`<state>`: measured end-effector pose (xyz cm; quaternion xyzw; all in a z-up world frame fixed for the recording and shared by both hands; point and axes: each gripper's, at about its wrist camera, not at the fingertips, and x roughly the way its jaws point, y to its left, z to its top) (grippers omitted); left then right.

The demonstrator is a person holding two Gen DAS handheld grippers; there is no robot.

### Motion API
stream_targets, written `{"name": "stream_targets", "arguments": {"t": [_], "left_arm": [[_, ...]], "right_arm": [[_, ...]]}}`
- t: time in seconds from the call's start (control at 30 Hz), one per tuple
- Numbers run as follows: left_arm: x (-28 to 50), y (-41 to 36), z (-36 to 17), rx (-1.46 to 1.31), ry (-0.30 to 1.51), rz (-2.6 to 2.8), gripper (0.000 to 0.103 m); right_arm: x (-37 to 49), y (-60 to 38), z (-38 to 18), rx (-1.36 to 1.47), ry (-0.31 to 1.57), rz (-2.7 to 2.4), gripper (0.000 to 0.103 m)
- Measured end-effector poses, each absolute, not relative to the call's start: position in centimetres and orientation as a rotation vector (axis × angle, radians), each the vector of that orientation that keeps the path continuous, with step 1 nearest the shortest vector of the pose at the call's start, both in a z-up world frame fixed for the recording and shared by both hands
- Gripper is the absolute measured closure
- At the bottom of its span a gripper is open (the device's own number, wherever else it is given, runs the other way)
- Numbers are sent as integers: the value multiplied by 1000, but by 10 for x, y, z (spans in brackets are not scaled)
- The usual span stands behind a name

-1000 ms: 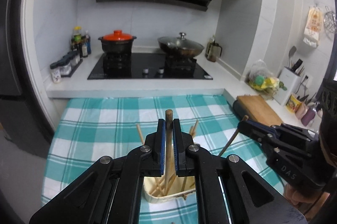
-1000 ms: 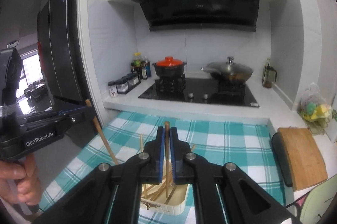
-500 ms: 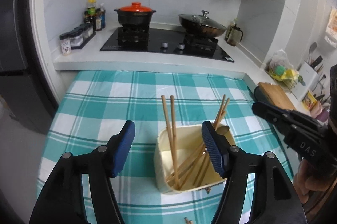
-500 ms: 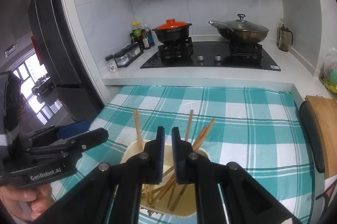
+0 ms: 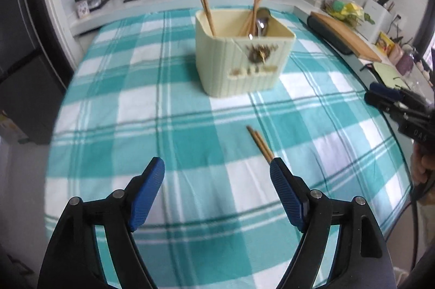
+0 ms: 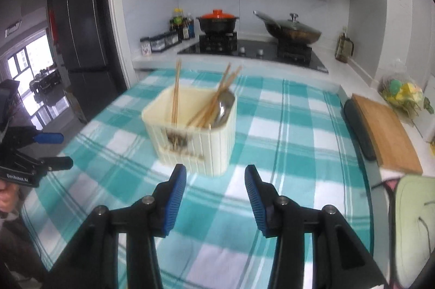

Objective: Organize utensils
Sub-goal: 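Withdraw both grippers over the last pair of chopsticks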

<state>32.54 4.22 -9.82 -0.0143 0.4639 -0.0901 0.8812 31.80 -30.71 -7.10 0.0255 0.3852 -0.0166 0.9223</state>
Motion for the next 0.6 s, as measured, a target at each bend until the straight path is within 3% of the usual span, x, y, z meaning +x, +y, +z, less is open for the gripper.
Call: {"name": "stream_targets", "arguments": {"t": [0.13, 0.27, 0.3, 0.53, 0.6], "left_arm": [[295, 24, -145, -141, 955, -181, 22], [274, 31, -173, -239, 981, -103, 22], [269, 34, -177, -259, 986, -102, 22], [244, 50, -177, -266, 950, -18, 22], [241, 53, -178, -275, 951, -14, 22]], "right_arm": [[262, -291, -135, 122, 875, -44, 58], [231, -274, -178, 235, 925, -23, 76], [228, -268, -185, 259, 935, -7, 81], [247, -225, -197, 283, 953, 105, 85], [256, -219, -204, 303, 973, 118, 92]]}}
